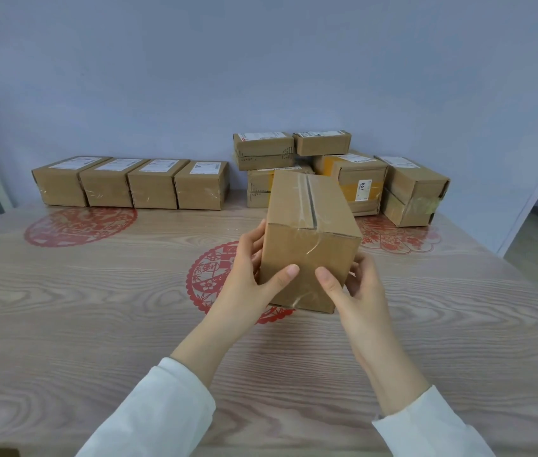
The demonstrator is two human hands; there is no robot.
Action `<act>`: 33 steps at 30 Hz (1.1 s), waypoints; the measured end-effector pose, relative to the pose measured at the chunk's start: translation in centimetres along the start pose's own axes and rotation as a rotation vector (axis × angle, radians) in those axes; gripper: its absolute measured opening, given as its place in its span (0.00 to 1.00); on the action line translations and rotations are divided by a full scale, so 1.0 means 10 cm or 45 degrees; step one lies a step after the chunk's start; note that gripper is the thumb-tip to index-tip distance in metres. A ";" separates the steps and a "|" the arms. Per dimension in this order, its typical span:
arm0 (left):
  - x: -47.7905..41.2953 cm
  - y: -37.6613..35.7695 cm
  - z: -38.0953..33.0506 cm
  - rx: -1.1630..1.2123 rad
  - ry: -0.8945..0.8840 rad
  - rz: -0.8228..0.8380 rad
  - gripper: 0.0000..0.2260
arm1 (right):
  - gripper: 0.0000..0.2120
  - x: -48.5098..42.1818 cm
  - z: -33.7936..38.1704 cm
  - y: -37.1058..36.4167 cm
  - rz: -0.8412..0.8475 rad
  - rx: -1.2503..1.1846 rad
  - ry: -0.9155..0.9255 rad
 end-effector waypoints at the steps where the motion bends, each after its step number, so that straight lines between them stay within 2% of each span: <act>1: 0.00 0.01 0.01 0.013 0.001 -0.023 0.37 | 0.16 0.01 -0.01 -0.01 0.008 0.011 0.013; 5: 0.00 -0.01 0.02 0.064 0.014 -0.057 0.35 | 0.15 0.04 -0.01 -0.01 0.029 -0.024 0.014; 9: 0.07 -0.07 0.06 0.074 0.029 -0.067 0.33 | 0.21 0.04 -0.01 0.01 -0.007 -0.038 -0.015; 13: 0.10 -0.08 0.04 0.081 0.066 -0.116 0.28 | 0.13 0.05 -0.01 -0.01 0.024 0.011 0.003; 17: 0.13 -0.08 0.07 0.056 0.079 -0.138 0.20 | 0.13 0.10 0.02 -0.02 0.099 0.016 -0.035; 22: 0.21 -0.12 0.07 0.007 0.041 -0.094 0.21 | 0.23 0.17 0.04 0.01 0.030 0.008 -0.091; 27: 0.30 -0.14 0.03 0.096 0.076 -0.112 0.26 | 0.19 0.23 -0.01 0.04 0.086 -0.031 -0.123; 31: 0.33 -0.14 0.08 0.154 0.144 -0.159 0.19 | 0.31 0.25 -0.11 0.05 0.132 -0.004 -0.122; 33: 0.35 -0.15 0.09 0.146 0.142 -0.137 0.21 | 0.35 0.28 -0.11 0.05 0.124 -0.017 -0.111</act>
Point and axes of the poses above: each hand's wrist, its own x-axis away from the middle knuckle, its own y-axis out of the back of the hand, z = x × y, the point moved 3 cm from there along -x, towards the middle knuckle, and after that the axes turned 12 degrees about -y, right-handed, at the moved point
